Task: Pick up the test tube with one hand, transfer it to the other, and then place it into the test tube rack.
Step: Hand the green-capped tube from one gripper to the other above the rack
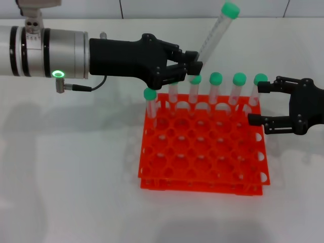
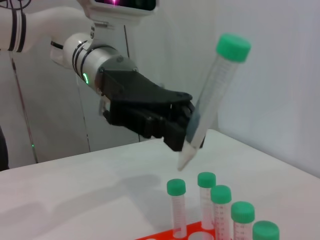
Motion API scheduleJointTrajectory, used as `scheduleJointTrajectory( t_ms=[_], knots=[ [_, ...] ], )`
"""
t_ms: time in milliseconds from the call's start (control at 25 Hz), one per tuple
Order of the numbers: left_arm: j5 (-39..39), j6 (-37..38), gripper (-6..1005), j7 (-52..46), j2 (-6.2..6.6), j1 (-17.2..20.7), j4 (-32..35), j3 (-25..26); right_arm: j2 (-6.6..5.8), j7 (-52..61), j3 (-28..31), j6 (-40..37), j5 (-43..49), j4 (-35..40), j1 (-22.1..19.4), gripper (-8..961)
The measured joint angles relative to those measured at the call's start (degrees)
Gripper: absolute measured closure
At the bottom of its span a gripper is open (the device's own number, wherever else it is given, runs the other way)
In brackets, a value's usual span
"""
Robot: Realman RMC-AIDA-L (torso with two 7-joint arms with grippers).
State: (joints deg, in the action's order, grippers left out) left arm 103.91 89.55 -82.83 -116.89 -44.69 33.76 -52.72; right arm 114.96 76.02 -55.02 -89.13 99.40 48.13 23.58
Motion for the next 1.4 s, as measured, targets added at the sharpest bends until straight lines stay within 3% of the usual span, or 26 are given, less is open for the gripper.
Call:
scheduleJointTrajectory(
  t_ms=[560,1000,1400],
  knots=[
    [2.05,-2.05,813,-0.60,0.54,-1.07,-0.60,-0.40,0.11,-0.05,0.00,-0.52,0.01,0.04,-0.11,97],
    [3.56,-2.89,815,-0.07,-0.49,-1.09,-1.46,-0.38,0.18,-0.67,0.00,-1.23,0.01,0.03,-0.15,97],
    [3.81,-2.86,816,0.08,-0.60,-0.68,-1.25,-0.62,0.18,-0.24,1.87,-1.01,-0.49,0.03,-0.72,97]
  ],
)
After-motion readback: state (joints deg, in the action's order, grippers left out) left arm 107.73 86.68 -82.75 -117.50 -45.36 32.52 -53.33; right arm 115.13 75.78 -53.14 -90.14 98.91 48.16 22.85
